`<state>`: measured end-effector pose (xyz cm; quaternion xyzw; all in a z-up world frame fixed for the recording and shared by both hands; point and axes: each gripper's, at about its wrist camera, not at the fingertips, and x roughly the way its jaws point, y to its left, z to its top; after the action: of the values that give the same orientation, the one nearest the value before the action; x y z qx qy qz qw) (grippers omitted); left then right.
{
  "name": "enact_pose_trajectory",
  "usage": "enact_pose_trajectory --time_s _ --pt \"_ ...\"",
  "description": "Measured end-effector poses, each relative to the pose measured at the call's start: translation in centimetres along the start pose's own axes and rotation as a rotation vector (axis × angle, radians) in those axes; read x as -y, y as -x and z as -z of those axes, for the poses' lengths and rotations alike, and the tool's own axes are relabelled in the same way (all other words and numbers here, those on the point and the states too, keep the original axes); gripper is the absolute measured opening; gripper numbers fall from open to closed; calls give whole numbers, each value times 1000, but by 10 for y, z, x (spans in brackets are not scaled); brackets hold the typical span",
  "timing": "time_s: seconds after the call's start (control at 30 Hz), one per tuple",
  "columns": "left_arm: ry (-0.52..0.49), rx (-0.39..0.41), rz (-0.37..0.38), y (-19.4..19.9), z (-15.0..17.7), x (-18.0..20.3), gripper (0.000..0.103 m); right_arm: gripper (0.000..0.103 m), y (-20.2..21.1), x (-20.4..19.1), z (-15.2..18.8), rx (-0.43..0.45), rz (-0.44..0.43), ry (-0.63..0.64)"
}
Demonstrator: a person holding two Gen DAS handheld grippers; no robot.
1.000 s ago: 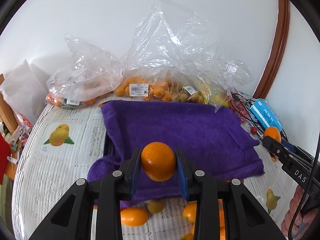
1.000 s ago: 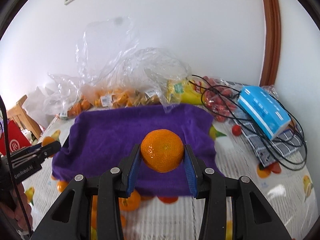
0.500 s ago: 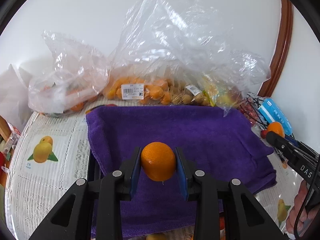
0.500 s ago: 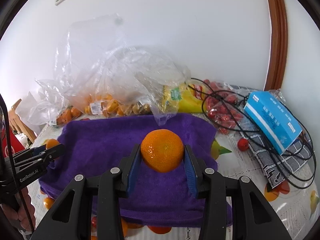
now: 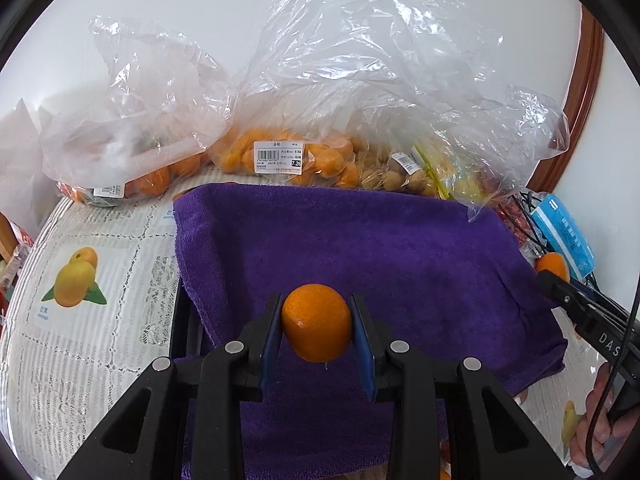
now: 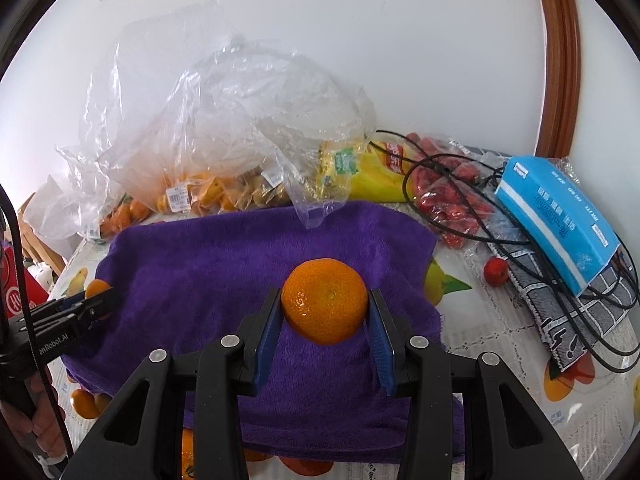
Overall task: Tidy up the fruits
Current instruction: 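Carry both fruits onto the purple towel and open both grippers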
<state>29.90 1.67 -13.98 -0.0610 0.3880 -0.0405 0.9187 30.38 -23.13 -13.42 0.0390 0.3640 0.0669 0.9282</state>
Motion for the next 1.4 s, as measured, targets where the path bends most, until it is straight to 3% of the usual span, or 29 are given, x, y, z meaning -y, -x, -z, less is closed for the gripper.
enact_pose_trajectory --time_s 0.77,1.4 --pt "-1 -66 3 -23 6 -1 31 42 -30 -9 13 -102 0 29" --pt "-19 -105 -1 -33 13 3 31 42 -35 -10 19 -123 14 39"
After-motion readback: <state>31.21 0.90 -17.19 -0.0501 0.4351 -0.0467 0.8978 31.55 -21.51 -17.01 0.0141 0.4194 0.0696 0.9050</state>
